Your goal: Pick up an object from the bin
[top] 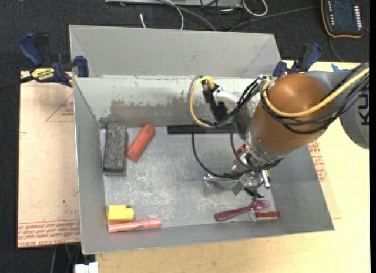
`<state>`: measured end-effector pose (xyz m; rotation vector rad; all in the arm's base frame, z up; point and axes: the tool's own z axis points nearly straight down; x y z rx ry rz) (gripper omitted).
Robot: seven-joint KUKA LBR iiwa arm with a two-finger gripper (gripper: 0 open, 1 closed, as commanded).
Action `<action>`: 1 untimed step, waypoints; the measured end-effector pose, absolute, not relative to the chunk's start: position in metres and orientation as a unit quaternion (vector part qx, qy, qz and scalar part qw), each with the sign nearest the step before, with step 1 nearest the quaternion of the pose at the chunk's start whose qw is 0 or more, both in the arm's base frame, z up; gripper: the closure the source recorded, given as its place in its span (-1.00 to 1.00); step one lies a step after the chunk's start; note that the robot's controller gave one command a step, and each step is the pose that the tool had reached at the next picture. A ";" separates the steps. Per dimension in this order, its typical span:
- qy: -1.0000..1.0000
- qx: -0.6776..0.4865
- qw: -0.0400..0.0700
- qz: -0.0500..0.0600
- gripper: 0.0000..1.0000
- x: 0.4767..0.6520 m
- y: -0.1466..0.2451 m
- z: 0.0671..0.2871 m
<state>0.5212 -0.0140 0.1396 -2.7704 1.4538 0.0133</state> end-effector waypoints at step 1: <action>0.405 -0.914 0.006 0.006 1.00 0.523 -0.021 0.236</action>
Offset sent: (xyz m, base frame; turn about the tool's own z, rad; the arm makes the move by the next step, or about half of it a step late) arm -0.0202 -0.0068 0.0388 0.1803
